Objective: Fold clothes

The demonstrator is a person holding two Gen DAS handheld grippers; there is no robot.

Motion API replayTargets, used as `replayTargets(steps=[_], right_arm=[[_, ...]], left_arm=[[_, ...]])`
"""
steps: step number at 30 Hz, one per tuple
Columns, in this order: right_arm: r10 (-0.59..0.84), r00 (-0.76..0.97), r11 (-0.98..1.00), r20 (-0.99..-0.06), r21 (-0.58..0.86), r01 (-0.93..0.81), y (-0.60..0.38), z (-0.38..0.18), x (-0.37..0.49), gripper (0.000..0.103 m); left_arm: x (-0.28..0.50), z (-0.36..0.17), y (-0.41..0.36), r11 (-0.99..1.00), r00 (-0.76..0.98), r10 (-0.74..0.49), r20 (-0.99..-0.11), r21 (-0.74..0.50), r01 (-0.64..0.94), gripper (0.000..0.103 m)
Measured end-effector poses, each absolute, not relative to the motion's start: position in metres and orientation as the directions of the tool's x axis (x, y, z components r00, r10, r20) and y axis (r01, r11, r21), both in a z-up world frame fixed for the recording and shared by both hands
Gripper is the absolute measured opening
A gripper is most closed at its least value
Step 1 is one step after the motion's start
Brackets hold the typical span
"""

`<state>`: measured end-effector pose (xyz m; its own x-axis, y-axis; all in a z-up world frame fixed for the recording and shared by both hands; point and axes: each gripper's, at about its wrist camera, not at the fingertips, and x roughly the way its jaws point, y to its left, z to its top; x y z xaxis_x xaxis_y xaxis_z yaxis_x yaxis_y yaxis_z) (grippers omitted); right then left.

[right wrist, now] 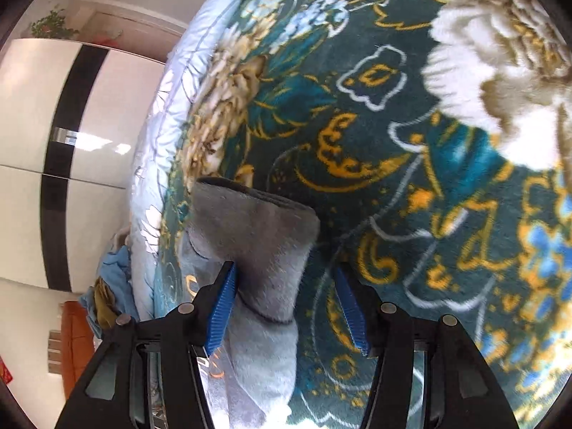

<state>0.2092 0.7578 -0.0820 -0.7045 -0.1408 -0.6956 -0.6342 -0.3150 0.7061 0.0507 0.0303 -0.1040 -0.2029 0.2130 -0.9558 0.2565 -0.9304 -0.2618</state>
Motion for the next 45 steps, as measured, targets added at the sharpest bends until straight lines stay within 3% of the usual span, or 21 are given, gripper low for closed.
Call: replayTargets(steps=[4,5,7,12,20,27,30,36,45], right_arm=[[-0.134,-0.743,-0.317,-0.655,0.739,-0.594,0.764,-0.089,0.195,0.054],[-0.126,-0.747,-0.322,-0.652,0.74,-0.591,0.766,-0.089,0.191,0.051],[-0.125,-0.743,-0.32,-0.658,0.735,-0.597,0.767,-0.089,0.184,0.032],[-0.114,-0.732,-0.32,-0.672,0.722,-0.613,0.766,-0.078,0.175,0.015],[-0.045,-0.745,-0.51,-0.666,0.656,-0.556,0.727,0.014,0.162,0.013],[-0.015,-0.686,-0.794,-0.727,0.426,-0.434,0.614,0.096,0.129,0.013],[-0.006,-0.631,-0.894,-0.776,0.286,-0.344,0.55,0.103,0.111,0.013],[-0.057,-0.534,-0.98,-0.844,0.148,-0.13,0.427,0.074,0.076,0.013],[-0.081,-0.367,-0.996,-0.926,0.091,-0.009,0.328,0.016,0.074,0.014]], left_arm=[[0.051,-0.104,0.035,-0.94,-0.198,0.186,-0.962,-0.233,0.249,0.048],[0.051,-0.104,0.036,-0.943,-0.196,0.179,-0.964,-0.225,0.247,0.048],[0.051,-0.103,0.038,-0.946,-0.195,0.168,-0.966,-0.213,0.243,0.048],[0.053,-0.103,0.038,-0.944,-0.199,0.165,-0.966,-0.213,0.253,0.048],[0.06,-0.096,0.03,-0.924,-0.22,0.21,-0.953,-0.267,0.274,0.049],[0.066,-0.09,0.025,-0.901,-0.245,0.279,-0.929,-0.341,0.269,0.052],[0.069,-0.085,0.022,-0.897,-0.252,0.302,-0.919,-0.364,0.253,0.052],[0.071,-0.082,0.018,-0.868,-0.271,0.353,-0.896,-0.421,0.263,0.052],[0.082,-0.081,0.01,-0.837,-0.284,0.406,-0.869,-0.478,0.266,0.052]])
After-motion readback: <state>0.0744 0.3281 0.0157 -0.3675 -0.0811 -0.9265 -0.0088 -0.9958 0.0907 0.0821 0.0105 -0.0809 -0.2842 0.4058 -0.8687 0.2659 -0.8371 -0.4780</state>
